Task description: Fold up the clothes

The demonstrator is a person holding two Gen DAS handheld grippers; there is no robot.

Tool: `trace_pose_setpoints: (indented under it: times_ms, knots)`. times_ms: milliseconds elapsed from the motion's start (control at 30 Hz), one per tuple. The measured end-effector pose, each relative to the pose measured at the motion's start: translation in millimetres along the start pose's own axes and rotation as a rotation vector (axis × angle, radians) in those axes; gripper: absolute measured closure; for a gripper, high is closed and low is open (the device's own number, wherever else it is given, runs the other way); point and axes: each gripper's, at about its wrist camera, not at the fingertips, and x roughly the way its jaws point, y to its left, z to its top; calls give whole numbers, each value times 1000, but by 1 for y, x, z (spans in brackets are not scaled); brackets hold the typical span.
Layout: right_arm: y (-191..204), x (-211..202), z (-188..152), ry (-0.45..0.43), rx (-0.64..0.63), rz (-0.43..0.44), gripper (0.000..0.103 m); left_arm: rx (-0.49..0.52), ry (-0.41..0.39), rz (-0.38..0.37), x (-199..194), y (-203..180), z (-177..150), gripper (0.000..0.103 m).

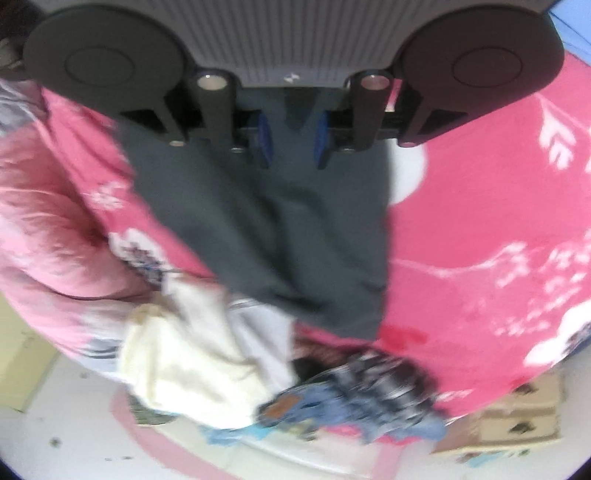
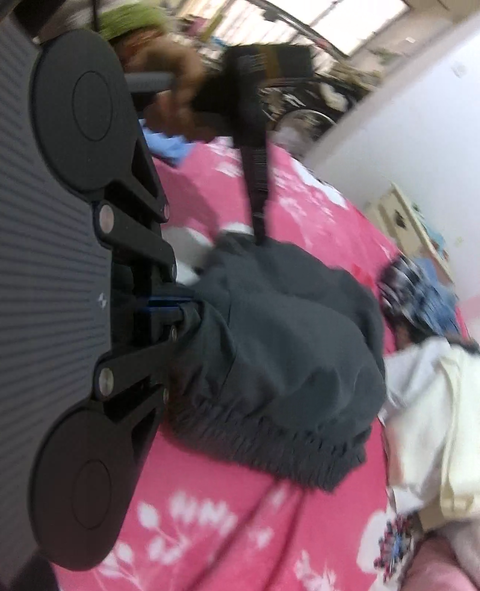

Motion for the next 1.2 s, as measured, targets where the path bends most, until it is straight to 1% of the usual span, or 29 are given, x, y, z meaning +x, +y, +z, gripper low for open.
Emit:
trace_pose_setpoints:
  times_ms: [67, 100, 133, 167, 200, 233, 267, 333, 367, 433, 500, 533, 567, 600, 633, 667, 700, 733, 767, 833, 867, 967, 1067, 1133, 1200]
  knots:
    - [19, 7, -10, 14, -92, -4, 101, 39, 21, -60, -4, -15, 2, 46]
    - [29, 10, -14, 22, -144, -14, 101, 60, 36, -89, -5, -23, 3, 43]
    - [36, 13, -17, 35, -181, -25, 97, 83, 52, -113, -5, -31, 4, 40]
    - [44, 16, -20, 49, -215, -37, 97, 111, 71, -121, -2, -39, 3, 38]
    - [48, 17, -21, 61, -229, -40, 92, 140, 91, -125, 2, -47, 1, 36]
    - [47, 15, -21, 69, -219, -33, 82, 167, 112, -118, 7, -54, -1, 34]
    - [46, 11, -20, 77, -205, -24, 71, 192, 134, -110, 12, -61, -3, 34]
    - [39, 3, -18, 90, -160, -2, 66, 230, 180, -94, 26, -69, -9, 34]
    - [32, -3, -18, 99, -119, 15, 60, 247, 204, -83, 32, -74, -11, 34]
    - [14, -17, -19, 104, -17, 31, 56, 282, 238, -51, 43, -81, -17, 34]
    - [-5, -31, -20, 103, 80, 29, 56, 326, 248, -18, 50, -85, -25, 35]
    - [-17, -37, -18, 87, 123, 13, 56, 343, 248, 3, 53, -86, -29, 41]
    - [-29, -43, -16, 69, 166, -4, 56, 353, 244, 18, 55, -86, -32, 54]
    - [-41, -50, -14, 50, 209, -21, 56, 349, 237, 24, 56, -84, -33, 60]
    - [-54, -56, -11, 28, 253, -39, 56, 330, 229, 22, 55, -80, -32, 71]
    - [-65, -59, -7, 8, 288, -55, 56, 299, 221, 10, 53, -75, -29, 79]
    - [-74, -62, -4, -8, 313, -65, 56, 257, 207, -12, 49, -68, -26, 83]
    - [-83, -65, 0, -23, 337, -74, 56, 209, 186, -41, 43, -60, -22, 89]
    - [-91, -66, 4, -33, 358, -78, 56, 162, 165, -69, 37, -51, -19, 92]
    - [-99, -64, 6, -41, 383, -70, 56, 78, 125, -106, 27, -34, -11, 94]
    - [-103, -63, 7, -44, 394, -66, 56, 39, 107, -107, 23, -24, -8, 94]
    - [-113, -50, 13, -39, 444, -38, 56, -105, 73, -95, 14, 13, -1, 94]
    - [-119, -33, 20, -21, 489, 2, 56, -284, 25, -70, 8, 57, 2, 95]
    - [-118, -20, 24, -5, 515, 26, 56, -342, 1, -45, 3, 75, 0, 94]
    - [-117, -5, 29, 15, 533, 50, 56, -399, -23, -21, -2, 94, -2, 91]
